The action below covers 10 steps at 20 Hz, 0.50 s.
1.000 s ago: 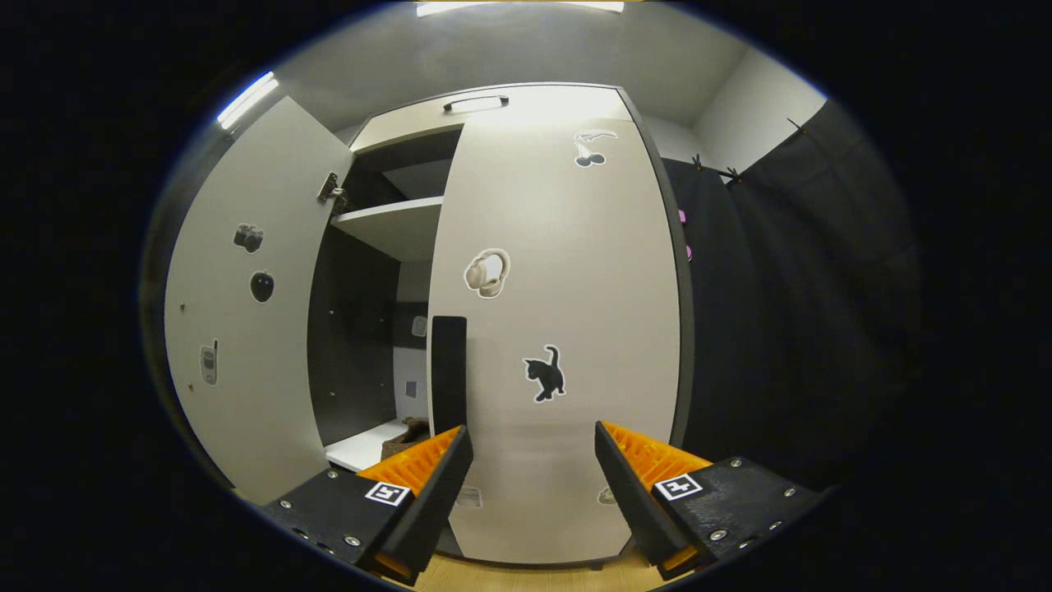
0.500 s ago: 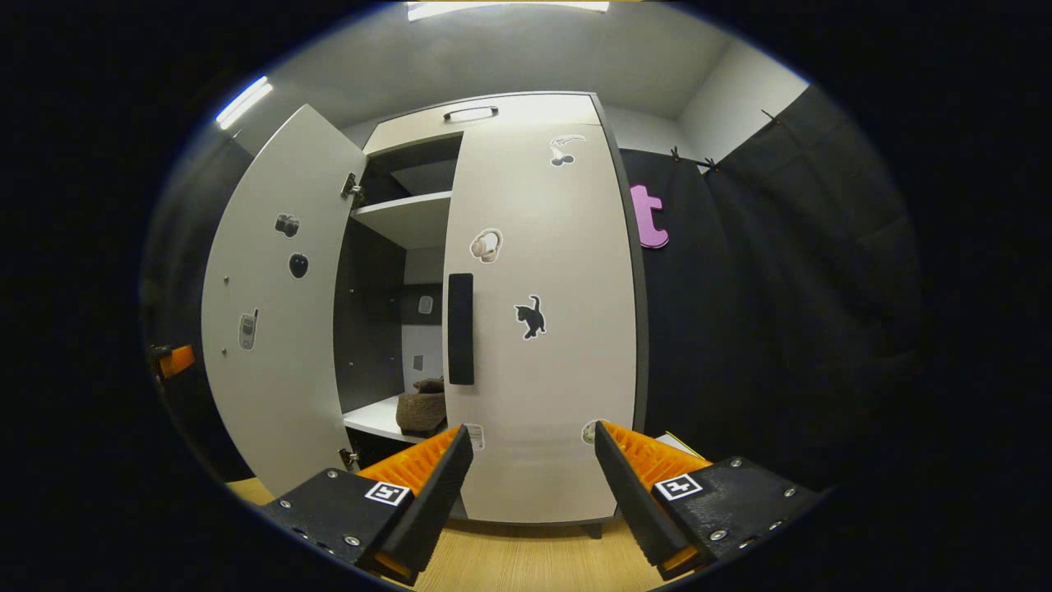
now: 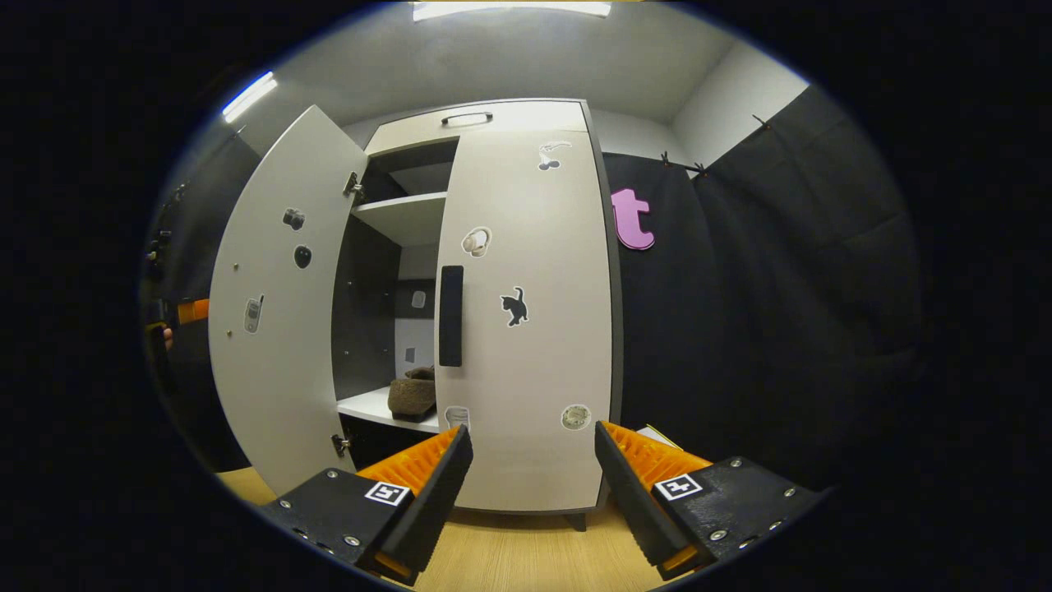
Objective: Grab one shoe with the right hand and put it into the shoe cabinet, grab the other shoe with the left hand and put it into the shoe cabinet; then close the right door with the right hand and the left door with the left hand.
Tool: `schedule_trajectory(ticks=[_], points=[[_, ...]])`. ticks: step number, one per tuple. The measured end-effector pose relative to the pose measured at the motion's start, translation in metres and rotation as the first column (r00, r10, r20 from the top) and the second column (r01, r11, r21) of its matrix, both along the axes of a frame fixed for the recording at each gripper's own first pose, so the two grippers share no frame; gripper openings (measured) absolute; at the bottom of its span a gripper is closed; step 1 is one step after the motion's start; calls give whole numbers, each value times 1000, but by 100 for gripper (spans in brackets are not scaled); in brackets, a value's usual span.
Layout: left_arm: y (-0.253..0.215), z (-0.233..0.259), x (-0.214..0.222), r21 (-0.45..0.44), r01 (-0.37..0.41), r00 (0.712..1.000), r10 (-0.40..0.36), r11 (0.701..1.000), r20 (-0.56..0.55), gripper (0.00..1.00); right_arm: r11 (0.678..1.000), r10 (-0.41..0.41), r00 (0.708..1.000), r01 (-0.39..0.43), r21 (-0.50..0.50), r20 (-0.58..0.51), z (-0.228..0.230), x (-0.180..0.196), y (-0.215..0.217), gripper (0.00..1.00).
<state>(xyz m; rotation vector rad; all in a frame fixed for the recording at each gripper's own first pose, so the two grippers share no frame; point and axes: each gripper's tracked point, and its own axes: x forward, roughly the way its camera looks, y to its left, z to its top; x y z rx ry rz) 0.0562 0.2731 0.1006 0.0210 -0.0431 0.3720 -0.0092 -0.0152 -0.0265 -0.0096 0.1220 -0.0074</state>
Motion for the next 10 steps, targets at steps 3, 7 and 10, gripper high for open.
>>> schedule_trajectory(ticks=[3, 7, 10], points=[[-7, 1, 1, -9, 7, 1000, -7, 1000, 13, 96, 1000, -9, 1000, 9, 3, -1, -2, 0, -7, 93], [-14, -2, 1, -46, 9, 1000, -8, 999, 21, 96, 1000, -12, 1000, 12, 3, -5, -4, -2, -16, 92], [-32, -2, 0, -58, 42, 999, -41, 997, 16, 99, 1000, -9, 1000, 9, 11, 0, -1, 0, -19, 93]])
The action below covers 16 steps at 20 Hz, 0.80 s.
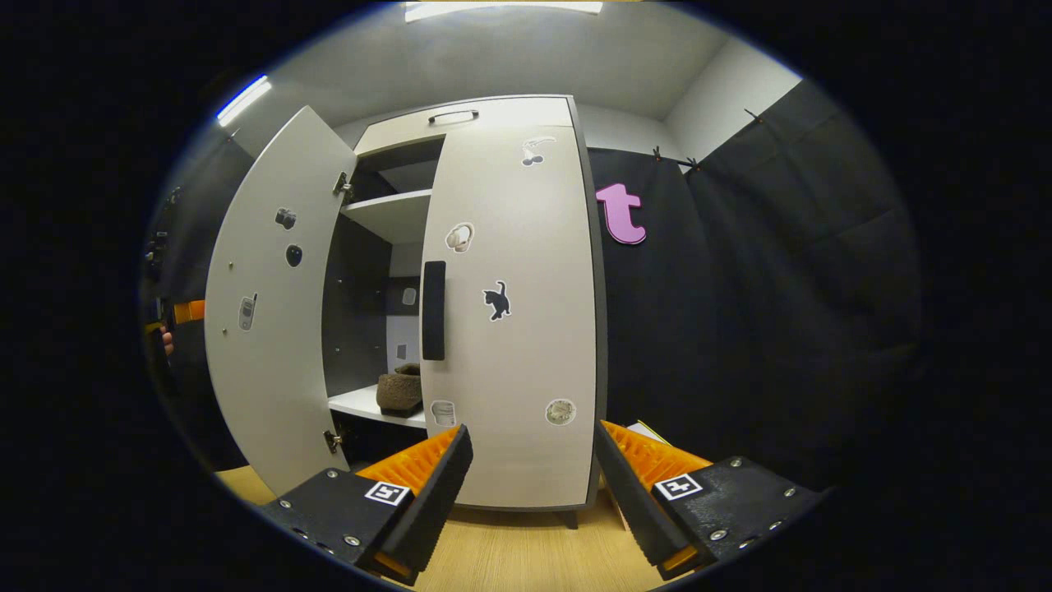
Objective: Grab one shoe with the right hand and put it into the shoe cabinet, grab the other shoe with the left hand and put it into the shoe cabinet; then close the right door with the right hand and the left door with the left hand.
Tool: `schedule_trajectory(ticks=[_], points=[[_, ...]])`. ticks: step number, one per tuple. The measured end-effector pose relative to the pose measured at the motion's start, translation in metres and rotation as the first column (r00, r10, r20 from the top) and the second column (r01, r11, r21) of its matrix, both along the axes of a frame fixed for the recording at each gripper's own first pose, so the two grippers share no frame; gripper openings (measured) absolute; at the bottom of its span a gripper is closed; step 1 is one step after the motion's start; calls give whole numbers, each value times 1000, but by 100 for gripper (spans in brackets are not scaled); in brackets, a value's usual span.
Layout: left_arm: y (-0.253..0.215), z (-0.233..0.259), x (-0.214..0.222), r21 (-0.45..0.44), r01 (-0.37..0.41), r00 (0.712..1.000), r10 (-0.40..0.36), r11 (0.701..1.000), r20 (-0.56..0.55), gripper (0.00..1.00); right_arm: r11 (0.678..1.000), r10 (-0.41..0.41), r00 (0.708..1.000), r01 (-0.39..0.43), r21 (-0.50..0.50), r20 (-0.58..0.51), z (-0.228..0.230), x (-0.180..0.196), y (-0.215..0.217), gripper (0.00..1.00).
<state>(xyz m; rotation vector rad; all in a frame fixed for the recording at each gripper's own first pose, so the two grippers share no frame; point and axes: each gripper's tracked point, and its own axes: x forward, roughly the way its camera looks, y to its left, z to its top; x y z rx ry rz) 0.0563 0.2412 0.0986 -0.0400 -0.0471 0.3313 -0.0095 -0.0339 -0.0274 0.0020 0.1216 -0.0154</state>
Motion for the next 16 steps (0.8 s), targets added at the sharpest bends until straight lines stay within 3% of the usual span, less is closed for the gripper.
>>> schedule_trajectory(ticks=[2, 3, 4, 7, 10, 16], points=[[-16, 2, 1, 24, 20, 1000, -20, 1000, -4, 99, 1000, 8, 1000, -8, 3, 1, 1, 0, 0, 93], [-24, 2, 0, 32, 36, 999, -36, 999, -4, 90, 1000, 12, 1000, -12, 1, 2, 2, 0, 0, 93], [-35, 2, 2, 34, 53, 999, -53, 998, -5, 99, 1000, 13, 1000, -13, -2, 3, 2, -1, -1, 93], [-65, 2, 7, 43, 100, 995, -99, 994, -9, 99, 1000, 6, 1000, -6, -6, 6, 4, -4, -6, 93], [-94, 1, 18, 47, 154, 988, -154, 987, -15, 89, 1000, -8, 1000, 8, 0, 15, 7, -10, -13, 93], [-147, 5, 40, 26, 271, 962, -271, 962, -2, 96, 999, -53, 998, 53, 1, 37, 16, -22, -28, 92]])
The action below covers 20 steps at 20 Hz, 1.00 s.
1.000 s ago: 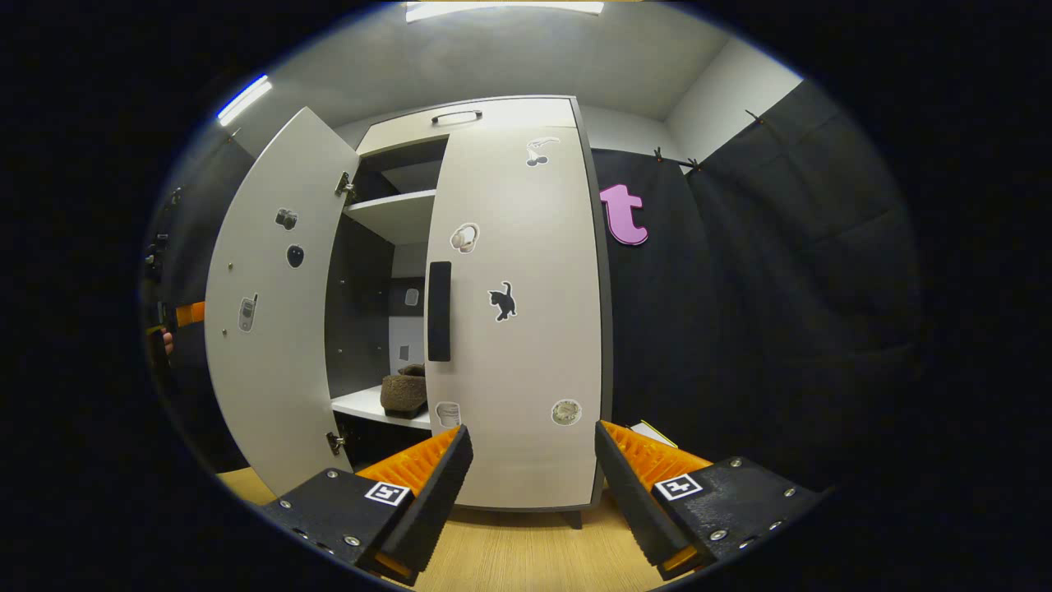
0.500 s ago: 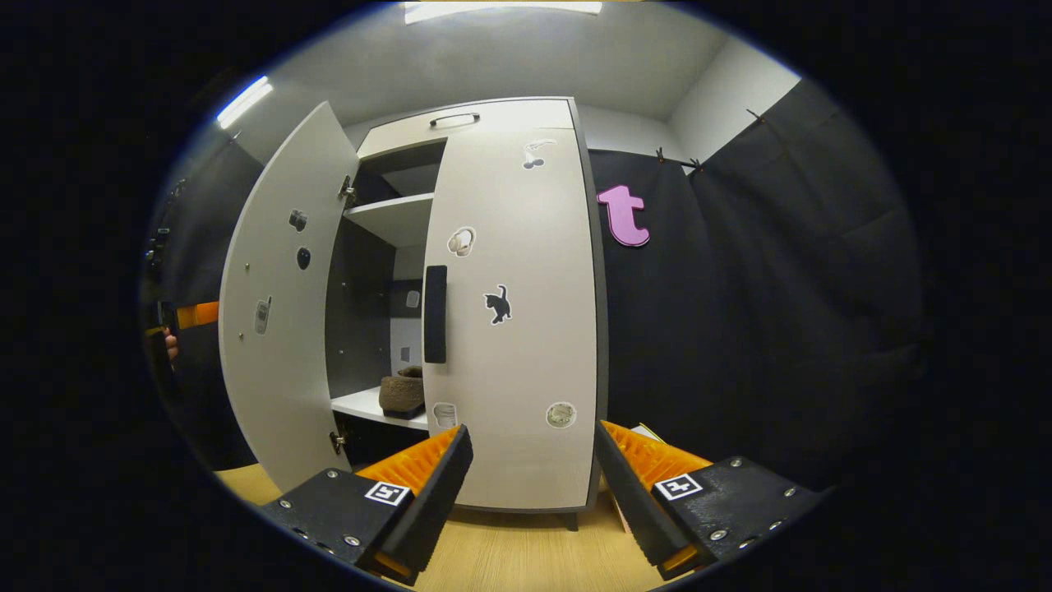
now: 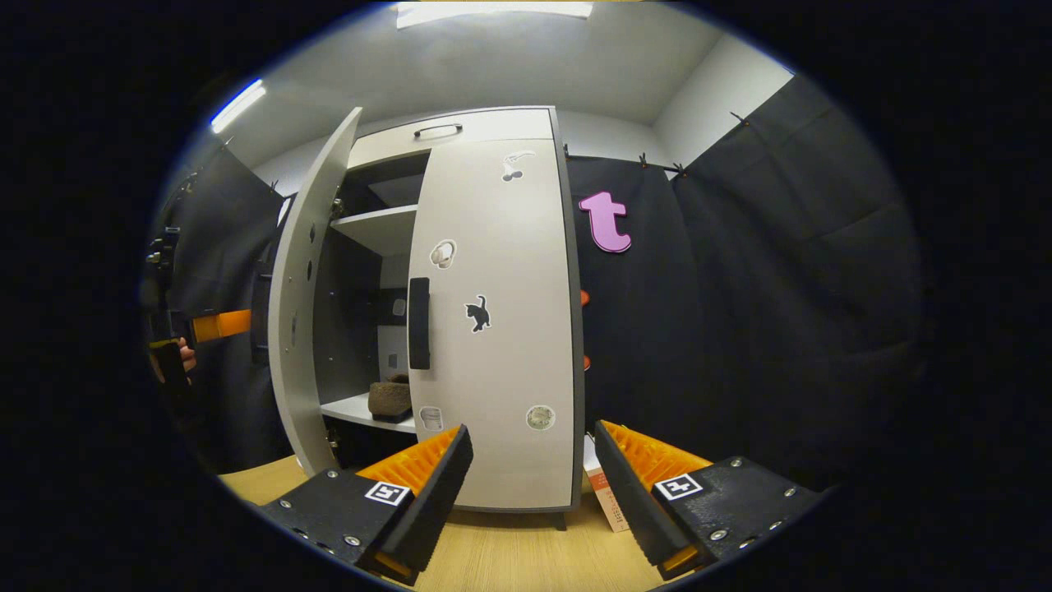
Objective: Grab one shoe with the right hand and put it into the shoe cabinet, grab the other shoe with the left hand and put it into the shoe cabinet; then close the right door with the right hand and the left door with the left hand.
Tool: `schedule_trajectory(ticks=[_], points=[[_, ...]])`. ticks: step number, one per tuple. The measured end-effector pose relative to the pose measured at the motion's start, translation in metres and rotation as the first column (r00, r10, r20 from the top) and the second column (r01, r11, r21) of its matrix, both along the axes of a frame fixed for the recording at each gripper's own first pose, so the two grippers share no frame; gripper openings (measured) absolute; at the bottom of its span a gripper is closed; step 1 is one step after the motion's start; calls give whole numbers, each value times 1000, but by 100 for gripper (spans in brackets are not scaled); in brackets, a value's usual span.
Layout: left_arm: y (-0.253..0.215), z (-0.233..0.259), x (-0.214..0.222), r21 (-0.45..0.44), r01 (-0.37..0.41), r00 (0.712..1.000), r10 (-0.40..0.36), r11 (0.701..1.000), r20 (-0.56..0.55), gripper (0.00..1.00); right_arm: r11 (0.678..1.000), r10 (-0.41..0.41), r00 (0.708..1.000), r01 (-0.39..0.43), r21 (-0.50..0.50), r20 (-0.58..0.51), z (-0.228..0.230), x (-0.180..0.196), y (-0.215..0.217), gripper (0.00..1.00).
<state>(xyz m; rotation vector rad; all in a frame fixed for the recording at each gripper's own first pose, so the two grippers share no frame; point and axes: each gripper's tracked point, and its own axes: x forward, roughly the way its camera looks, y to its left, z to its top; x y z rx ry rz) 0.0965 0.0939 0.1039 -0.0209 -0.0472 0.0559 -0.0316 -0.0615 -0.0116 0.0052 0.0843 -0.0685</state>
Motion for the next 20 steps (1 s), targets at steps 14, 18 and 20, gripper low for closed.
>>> schedule_trajectory(ticks=[14, 18, 20], points=[[-68, -3, 69, 5, 131, 991, -131, 991, -10, 96, 996, -84, 996, 84, -6, -20, 4, -32, -33, 92], [-80, -12, 95, -46, 151, 988, -152, 987, -26, 94, 996, -92, 995, 92, -13, -30, 3, -37, -38, 92], [-84, -16, 107, -56, 157, 987, -159, 986, -39, 96, 995, -99, 995, 99, -16, -26, 5, -37, -41, 92]])
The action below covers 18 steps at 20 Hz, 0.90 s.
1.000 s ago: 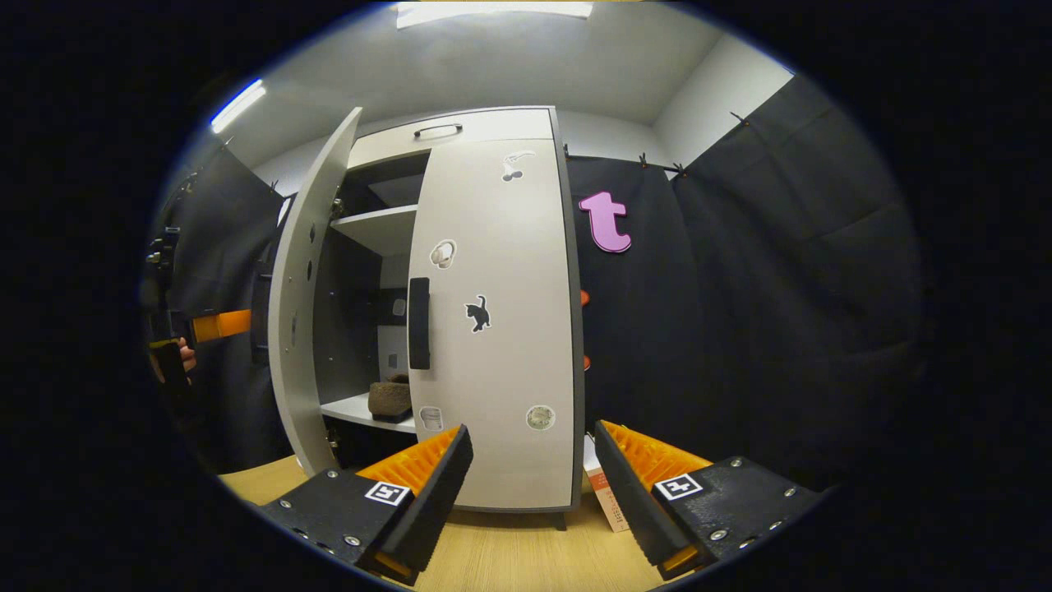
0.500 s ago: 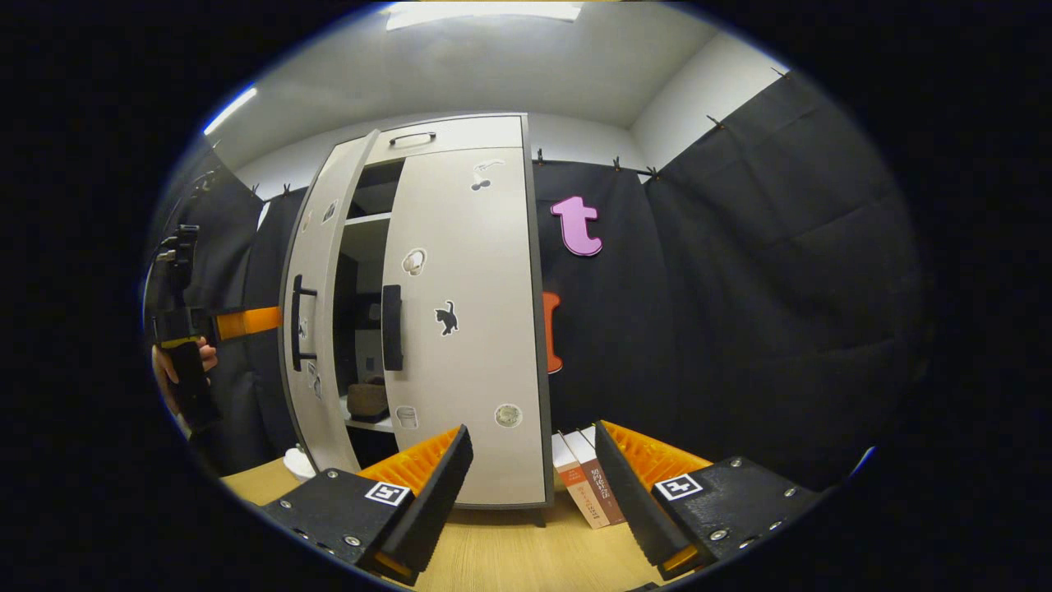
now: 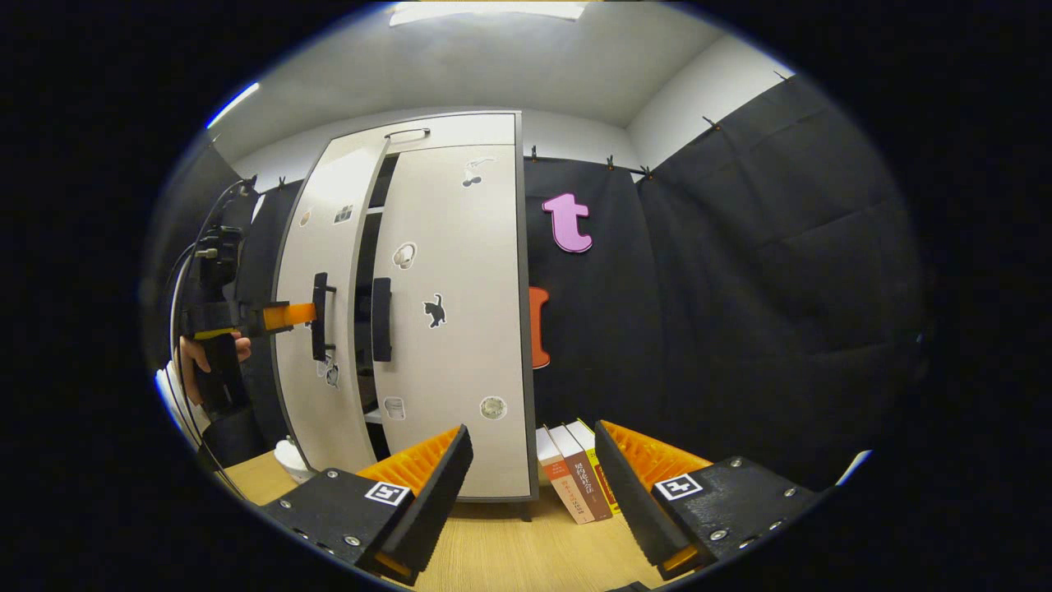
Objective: Grab one shoe with the right hand and put it into the shoe cabinet, grab the other shoe with the left hand and put it into the shoe cabinet; then close the right door with the right hand and the left door with the left hand.
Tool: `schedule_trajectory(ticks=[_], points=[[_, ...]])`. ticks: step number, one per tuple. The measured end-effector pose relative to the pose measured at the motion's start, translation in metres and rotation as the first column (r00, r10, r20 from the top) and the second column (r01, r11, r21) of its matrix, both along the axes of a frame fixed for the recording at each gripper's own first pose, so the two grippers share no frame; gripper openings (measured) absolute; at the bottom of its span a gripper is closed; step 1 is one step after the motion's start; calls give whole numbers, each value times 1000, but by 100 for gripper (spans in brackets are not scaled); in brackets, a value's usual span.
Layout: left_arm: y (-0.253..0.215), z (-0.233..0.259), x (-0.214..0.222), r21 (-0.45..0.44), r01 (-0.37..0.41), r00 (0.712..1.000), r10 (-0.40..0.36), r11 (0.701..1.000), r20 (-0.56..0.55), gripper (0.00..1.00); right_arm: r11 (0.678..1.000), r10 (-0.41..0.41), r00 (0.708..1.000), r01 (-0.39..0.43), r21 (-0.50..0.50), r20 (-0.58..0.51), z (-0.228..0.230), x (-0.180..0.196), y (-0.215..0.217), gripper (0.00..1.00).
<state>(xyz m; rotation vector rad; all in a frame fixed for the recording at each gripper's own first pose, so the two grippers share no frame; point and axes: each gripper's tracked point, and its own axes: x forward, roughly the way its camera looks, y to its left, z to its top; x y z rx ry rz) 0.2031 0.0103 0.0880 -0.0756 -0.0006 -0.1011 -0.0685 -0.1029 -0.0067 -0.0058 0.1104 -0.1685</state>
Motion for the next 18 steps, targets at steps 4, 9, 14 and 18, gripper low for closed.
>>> schedule_trajectory(ticks=[4, 9, 14, 18], points=[[-8, -4, 22, 41, -25, 1000, 25, 999, -6, 96, 1000, -20, 1000, 20, -11, 7, 5, -5, -10, 92], [-10, -7, 33, 26, -35, 999, 35, 999, 6, 96, 1000, -28, 1000, 28, -11, 14, 9, -5, -16, 92], [-8, -12, 30, 20, -29, 999, 29, 999, -21, 96, 1000, -8, 1000, 8, -6, 8, 7, -2, -9, 92], [-6, -9, -4, 22, -25, 999, 25, 999, -19, 96, 1000, 17, 1000, -17, -6, 12, 6, 1, 1, 92]])
